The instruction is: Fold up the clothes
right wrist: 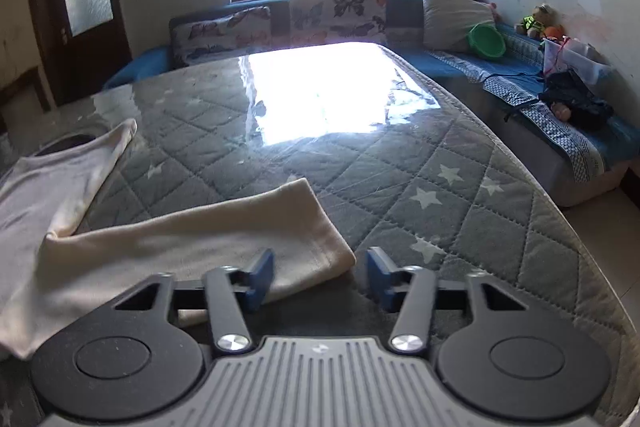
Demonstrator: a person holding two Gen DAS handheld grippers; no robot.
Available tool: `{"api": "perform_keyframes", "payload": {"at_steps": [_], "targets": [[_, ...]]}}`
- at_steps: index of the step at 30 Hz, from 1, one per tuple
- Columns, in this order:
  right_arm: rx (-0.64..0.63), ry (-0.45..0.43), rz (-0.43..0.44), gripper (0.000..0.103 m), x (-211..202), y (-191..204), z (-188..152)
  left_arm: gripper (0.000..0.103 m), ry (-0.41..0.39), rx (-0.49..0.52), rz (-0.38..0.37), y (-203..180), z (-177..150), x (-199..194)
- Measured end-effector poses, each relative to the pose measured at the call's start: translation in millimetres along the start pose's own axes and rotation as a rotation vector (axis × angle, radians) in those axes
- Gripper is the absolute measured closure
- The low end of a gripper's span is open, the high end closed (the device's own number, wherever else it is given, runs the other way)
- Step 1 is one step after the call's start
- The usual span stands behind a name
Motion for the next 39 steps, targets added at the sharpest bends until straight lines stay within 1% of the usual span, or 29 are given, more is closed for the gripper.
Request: {"api": "perform_keyframes", "payload": {"at_steps": [1, 3, 4, 7, 11, 14, 17, 20, 22, 24, 26, 27, 28, 30, 31, 33, 35, 39], "targets": [[0.01, -0.003, 0.004, 0.078, 0.0, -0.9, 0.6, 0.04, 0.0, 0.001, -0.003, -0.9, 0.0, 0.4], [0.024, -0.009, 0.012, 0.088, -0.6, -0.1, 2.4, 0.04, 0.0, 0.003, -0.007, -3.0, 0.3, 1.5], [0.029, -0.012, 0.017, 0.09, -0.2, 0.9, 3.2, 0.04, -0.002, 0.004, -0.008, -4.3, 0.5, 1.7], [0.051, -0.048, 0.049, 0.093, -10.4, 4.0, 9.7, 0.04, -0.006, 0.01, -0.019, -8.6, 1.1, 1.7], [0.056, -0.098, 0.105, 0.093, -28.5, 13.7, 25.7, 0.04, -0.008, 0.024, -0.039, -15.0, 1.2, 3.0], [0.027, -0.156, 0.163, 0.093, -50.3, 31.4, 47.8, 0.04, -0.009, 0.028, -0.055, -20.9, 0.2, 4.8], [-0.005, -0.209, 0.222, 0.097, -70.5, 50.5, 68.8, 0.04, -0.012, 0.03, -0.074, -26.8, -1.1, 7.8], [-0.056, -0.246, 0.281, 0.098, -87.4, 74.2, 88.1, 0.04, -0.009, 0.032, -0.092, -31.5, -3.3, 11.7], [-0.099, -0.258, 0.298, 0.098, -92.9, 89.9, 97.3, 0.04, -0.007, 0.023, -0.093, -32.3, -4.1, 13.0], [-0.114, -0.256, 0.281, 0.098, -89.8, 97.0, 102.7, 0.04, -0.013, 0.002, -0.096, -29.6, -3.7, 10.2], [-0.111, -0.226, 0.26, 0.095, -78.3, 94.7, 100.1, 0.04, -0.023, -0.01, -0.094, -25.0, -3.1, 4.9], [-0.105, -0.207, 0.244, 0.09, -71.6, 91.0, 96.5, 0.04, -0.029, -0.016, -0.094, -22.7, -2.7, 2.3], [-0.097, -0.188, 0.23, 0.08, -64.9, 86.9, 91.8, 0.039, -0.032, -0.02, -0.091, -20.1, -2.6, 0.0], [-0.067, -0.153, 0.187, 0.069, -51.5, 76.4, 78.1, 0.038, -0.032, -0.028, -0.086, -15.5, -2.7, -1.5], [-0.064, -0.139, 0.174, 0.069, -46.6, 73.9, 73.9, 0.038, -0.028, -0.031, -0.083, -14.1, -2.6, -0.7], [-0.059, -0.085, 0.143, 0.065, -28.9, 66.9, 57.7, 0.038, -0.022, -0.035, -0.081, -12.1, -2.7, 1.1], [-0.057, -0.036, 0.114, 0.065, -12.1, 61.0, 42.8, 0.038, -0.018, -0.033, -0.083, -13.4, -3.2, 2.4], [-0.089, -0.008, 0.087, 0.065, 10.9, 65.2, 32.0, 0.038, -0.013, -0.029, -0.084, -16.5, -3.0, 2.7]]}}
Point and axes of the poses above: each gripper's, at about its wrist camera, not at the fingertips, and x roughly the way its jaws point, y to its left, z to its top, the point moved 4 cm from there along x, roughly the way its jaws point, and after that the axes turned 6 degrees about z, right-handed, at the moved point
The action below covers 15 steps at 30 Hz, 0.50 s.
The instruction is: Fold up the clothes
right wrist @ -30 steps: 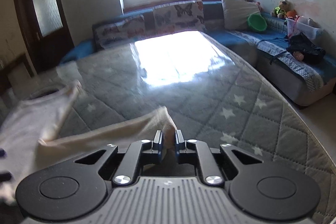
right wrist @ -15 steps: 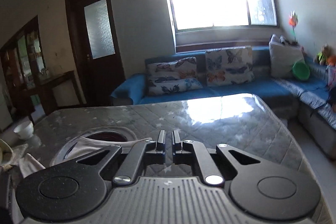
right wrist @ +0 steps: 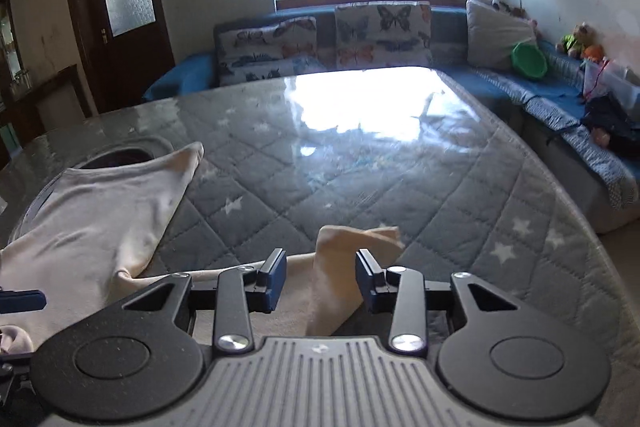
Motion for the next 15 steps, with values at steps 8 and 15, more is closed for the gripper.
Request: {"api": "perform_keyframes", "payload": {"at_steps": [8, 15], "targets": [[-0.015, 0.002, -0.082, 0.093, 24.1, -6.9, -11.6, 0.036, 0.004, -0.007, 0.018, 2.2, 0.3, -2.2], [0.122, -0.12, 0.071, 0.099, -26.9, -10.5, 10.3, 0.036, 0.002, -0.014, 0.026, 6.1, -1.4, -3.1]]}}
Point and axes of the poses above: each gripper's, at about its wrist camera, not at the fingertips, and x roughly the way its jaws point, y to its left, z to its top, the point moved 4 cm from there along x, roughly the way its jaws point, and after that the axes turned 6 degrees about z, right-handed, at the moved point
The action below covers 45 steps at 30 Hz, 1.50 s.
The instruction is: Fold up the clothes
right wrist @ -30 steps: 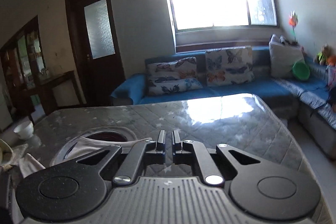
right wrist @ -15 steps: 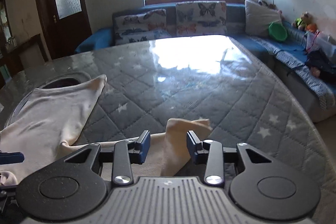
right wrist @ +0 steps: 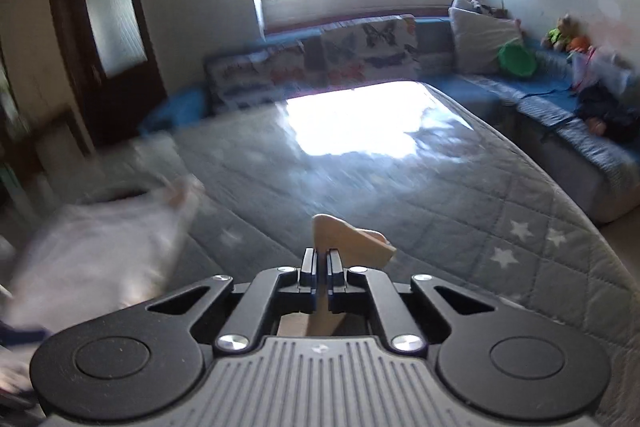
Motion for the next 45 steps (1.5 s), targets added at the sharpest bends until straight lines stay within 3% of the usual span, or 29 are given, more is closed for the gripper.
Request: {"api": "perform_keyframes", "payload": {"at_steps": [6, 12, 16, 20, 23, 26, 30, 33, 36, 45], "targets": [[0.014, -0.1, 0.248, 0.099, -46.4, 48.7, 42.8, 0.035, -0.019, -0.021, 0.023, 7.7, -1.4, -10.4], [-0.114, -0.113, 0.427, 0.099, -54.8, 120.3, 62.0, 0.034, -0.038, -0.063, 0.068, 23.7, -8.2, -27.2], [-0.18, -0.071, 0.336, 0.093, -32.4, 131.2, 57.8, 0.034, -0.051, -0.088, 0.094, 34.8, -12.9, -38.7], [-0.224, 0.013, 0.171, 0.09, -1.8, 110.7, 32.5, 0.032, -0.056, -0.1, 0.104, 43.3, -15.1, -43.4], [-0.245, 0.073, 0.074, 0.075, 16.2, 91.9, 12.7, 0.032, -0.053, -0.102, 0.093, 43.9, -12.0, -40.5], [-0.274, 0.128, -0.039, 0.069, 29.1, 68.6, -14.6, 0.032, -0.056, -0.093, 0.073, 39.9, -5.5, -36.0], [-0.263, 0.155, -0.075, 0.064, 30.3, 51.2, -31.8, 0.033, -0.057, -0.085, 0.029, 31.4, 9.3, -26.5], [-0.236, 0.134, -0.074, 0.055, 27.0, 41.2, -33.4, 0.045, -0.053, -0.087, -0.023, 20.9, 28.2, -14.1], [-0.206, 0.117, -0.067, 0.053, 20.0, 32.4, -34.6, 0.053, -0.038, -0.086, -0.071, 7.1, 50.9, 4.9], [-0.114, 0.102, -0.031, 0.035, 5.7, 6.9, -45.3, 0.05, 0.074, -0.114, -0.201, -37.4, 103.6, 79.9]]}}
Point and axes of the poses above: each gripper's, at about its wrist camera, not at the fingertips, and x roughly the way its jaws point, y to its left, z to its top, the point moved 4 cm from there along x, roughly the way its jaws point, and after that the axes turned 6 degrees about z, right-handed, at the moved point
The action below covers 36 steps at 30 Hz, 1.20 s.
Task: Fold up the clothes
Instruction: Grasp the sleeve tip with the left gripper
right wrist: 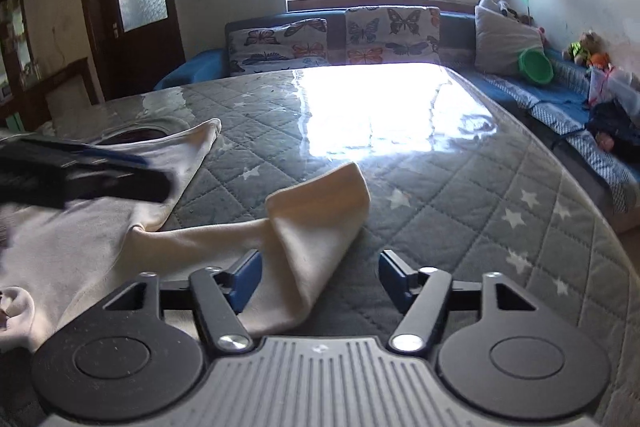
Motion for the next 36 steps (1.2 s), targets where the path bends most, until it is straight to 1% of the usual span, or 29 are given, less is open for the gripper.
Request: {"api": "perform_keyframes", "payload": {"at_steps": [2, 4, 6, 9, 10, 14, 17, 19, 24, 28, 30, 32, 36], "targets": [[0.011, 0.006, 0.013, 0.032, 0.1, -3.5, -4.7, 0.05, 0.027, 0.002, -0.003, -4.9, 5.9, 17.7], [0.008, 0.009, 0.013, 0.026, 0.8, -5.9, -9.1, 0.05, 0.054, 0.002, -0.006, -8.8, 10.1, 33.6], [0.011, 0.011, 0.019, 0.025, 3.1, -7.4, -11.7, 0.049, 0.078, -0.002, -0.019, -11.8, 11.0, 45.8], [0.02, 0.007, 0.033, 0.019, 3.3, -10.7, -13.6, 0.049, 0.109, 0.002, -0.009, -15.1, 12.9, 61.7], [0.021, 0.004, 0.035, 0.018, 3.1, -11.5, -13.8, 0.049, 0.117, 0.001, -0.01, -16.0, 13.1, 65.4], [0.02, -0.001, 0.047, 0.011, 4.8, -11.0, -14.9, 0.05, 0.143, 0.014, -0.005, -21.7, 13.8, 75.9], [0.009, 0.001, 0.05, 0.004, 6.9, -7.4, -15.6, 0.051, 0.156, 0.012, -0.004, -23.1, 12.5, 80.7], [0.002, 0.001, 0.045, 0.0, 8.4, -5.0, -16.9, 0.054, 0.166, 0.005, 0.0, -22.8, 10.8, 83.6], [-0.012, 0.001, 0.023, 0.0, 10.8, -2.5, -18.0, 0.055, 0.167, -0.004, 0.01, -24.3, 12.0, 88.1], [-0.036, -0.008, -0.001, 0.0, 12.7, 1.3, -20.4, 0.067, 0.157, 0.01, 0.024, -26.9, 11.7, 88.3], [-0.068, 0.001, -0.023, 0.0, 14.1, 6.0, -21.3, 0.07, 0.155, 0.012, 0.026, -27.1, 11.6, 88.5], [-0.065, 0.002, -0.025, 0.0, 14.4, 6.3, -20.9, 0.078, 0.155, 0.011, 0.023, -26.6, 11.9, 89.0], [-0.066, 0.001, -0.025, 0.0, 13.8, 6.2, -21.0, 0.085, 0.147, 0.004, 0.016, -27.5, 12.0, 87.0]]}}
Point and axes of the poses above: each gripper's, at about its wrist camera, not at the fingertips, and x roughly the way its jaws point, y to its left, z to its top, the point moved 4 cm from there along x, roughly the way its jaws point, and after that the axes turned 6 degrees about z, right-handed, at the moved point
